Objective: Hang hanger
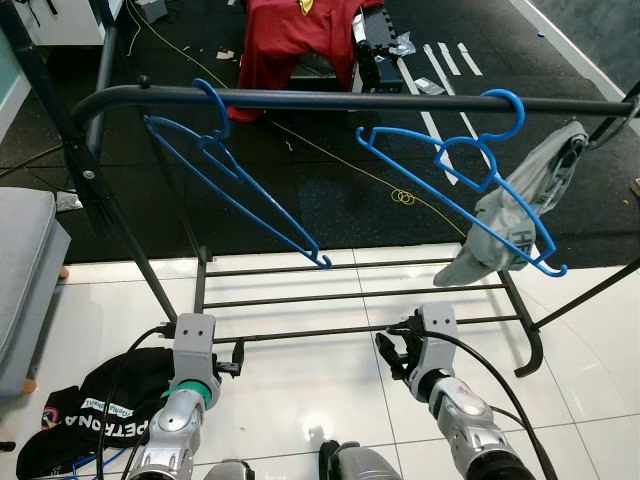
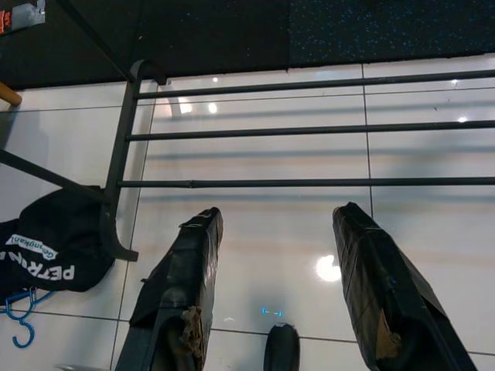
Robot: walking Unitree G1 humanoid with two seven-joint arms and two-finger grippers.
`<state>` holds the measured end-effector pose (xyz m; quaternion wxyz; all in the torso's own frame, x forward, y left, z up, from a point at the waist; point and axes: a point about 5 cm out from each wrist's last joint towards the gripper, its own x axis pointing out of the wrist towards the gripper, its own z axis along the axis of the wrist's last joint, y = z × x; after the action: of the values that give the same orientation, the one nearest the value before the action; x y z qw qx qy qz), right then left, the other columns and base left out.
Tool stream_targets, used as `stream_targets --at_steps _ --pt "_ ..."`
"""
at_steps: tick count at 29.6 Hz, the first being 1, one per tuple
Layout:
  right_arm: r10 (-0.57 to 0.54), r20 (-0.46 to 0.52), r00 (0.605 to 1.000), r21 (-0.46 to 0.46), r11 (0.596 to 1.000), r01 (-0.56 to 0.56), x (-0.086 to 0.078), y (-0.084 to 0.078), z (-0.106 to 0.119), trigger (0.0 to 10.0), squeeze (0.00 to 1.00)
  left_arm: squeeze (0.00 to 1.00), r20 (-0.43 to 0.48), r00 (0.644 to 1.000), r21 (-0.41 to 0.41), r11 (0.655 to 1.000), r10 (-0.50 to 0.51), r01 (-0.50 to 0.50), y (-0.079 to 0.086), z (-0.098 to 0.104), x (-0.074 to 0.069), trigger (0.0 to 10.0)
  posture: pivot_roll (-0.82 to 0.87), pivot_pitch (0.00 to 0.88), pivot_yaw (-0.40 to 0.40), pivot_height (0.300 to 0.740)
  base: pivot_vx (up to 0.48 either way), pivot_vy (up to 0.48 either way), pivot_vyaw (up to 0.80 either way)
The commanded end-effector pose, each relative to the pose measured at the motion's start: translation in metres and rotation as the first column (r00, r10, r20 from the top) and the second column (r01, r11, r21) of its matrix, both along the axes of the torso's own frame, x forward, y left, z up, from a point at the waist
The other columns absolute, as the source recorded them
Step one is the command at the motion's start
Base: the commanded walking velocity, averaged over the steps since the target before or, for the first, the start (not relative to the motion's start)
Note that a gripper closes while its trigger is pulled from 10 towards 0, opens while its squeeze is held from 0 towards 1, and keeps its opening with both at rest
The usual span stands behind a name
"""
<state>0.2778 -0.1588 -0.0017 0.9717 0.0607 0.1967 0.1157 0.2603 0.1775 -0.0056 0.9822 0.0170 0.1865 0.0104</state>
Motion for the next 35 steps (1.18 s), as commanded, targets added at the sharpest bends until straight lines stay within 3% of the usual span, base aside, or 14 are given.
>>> stream_targets --at_steps 1,11,14,16,21,23,24,30,33,35 --pt "-0.013 -0.031 0.999 -0.004 1.0 0.013 -0.01 -0.003 -0.009 10.0 0.0 0.0 -0.015 1.0 -0.005 1.0 -0.014 0.014 -0.003 -0.005 -0.007 10.0 -0.05 0.105 -0.008 0.74 0.0 0.0 0.0" --pt "0.041 -0.04 0.998 -0.005 0.999 -0.042 -0.004 0.011 -0.007 10.0 0.0 0.0 -0.011 1.0 -0.021 1.0 0.0 0.0 -0.004 -0.006 -0.008 10.0 -0.03 0.099 -0.017 0.74 0.0 0.0 0.0" --pt "0.049 -0.033 0.998 -0.004 0.999 -0.049 -0.001 0.014 -0.005 10.0 0.0 0.0 -0.029 1.0 -0.044 0.999 0.01 -0.011 -0.003 -0.008 -0.008 10.0 -0.02 0.099 -0.019 0.74 0.0 0.0 0.0" --pt "0.055 -0.031 0.998 0.001 0.999 -0.055 0.001 0.017 -0.003 10.0 0.0 0.0 -0.032 0.999 -0.116 0.993 0.032 -0.035 -0.002 -0.006 -0.007 10.0 0.0 0.114 -0.031 0.74 0.0 0.0 0.0" --pt "0.059 -0.032 0.998 0.009 0.998 -0.058 0.002 0.019 -0.003 10.0 0.0 0.0 -0.041 0.999 -0.114 0.993 0.034 -0.039 0.002 -0.004 -0.006 10.0 0.01 0.12 -0.036 0.74 0.0 0.0 0.0" --pt "0.06 -0.033 0.998 0.011 0.998 -0.06 0.002 0.02 -0.003 10.0 0.0 0.0 -0.042 0.999 -0.092 0.995 0.026 -0.03 0.004 -0.004 -0.006 10.0 0.01 0.121 -0.037 0.74 0.0 0.0 0.0" --pt "0.066 -0.036 0.997 0.014 0.998 -0.066 0.002 0.023 -0.003 10.0 0.0 0.0 -0.045 0.998 -0.008 0.999 0.032 -0.032 0.013 -0.003 -0.003 10.0 0.01 0.12 -0.047 0.74 0.0 0.0 0.0" --pt "0.079 -0.042 0.996 0.012 0.997 -0.078 0.003 0.024 -0.004 10.0 0.0 0.0 -0.045 0.998 0.085 0.996 0.035 -0.032 0.028 -0.003 0.001 10.0 -0.01 0.122 -0.062 0.74 0.0 0.0 0.0" --pt "0.079 -0.043 0.996 0.006 0.997 -0.079 0.003 0.022 -0.004 10.0 0.0 0.0 -0.078 0.997 0.311 0.95 0.013 0.012 0.038 -0.005 0.002 10.0 -0.01 0.123 -0.06 0.74 0.0 0.0 0.0" --pt "0.074 -0.041 0.996 0.005 0.997 -0.074 0.003 0.022 -0.003 10.0 0.0 0.0 -0.085 0.996 0.346 0.937 -0.008 0.037 0.04 -0.005 0.002 10.0 -0.02 0.123 -0.05 0.74 0.0 0.0 0.0"
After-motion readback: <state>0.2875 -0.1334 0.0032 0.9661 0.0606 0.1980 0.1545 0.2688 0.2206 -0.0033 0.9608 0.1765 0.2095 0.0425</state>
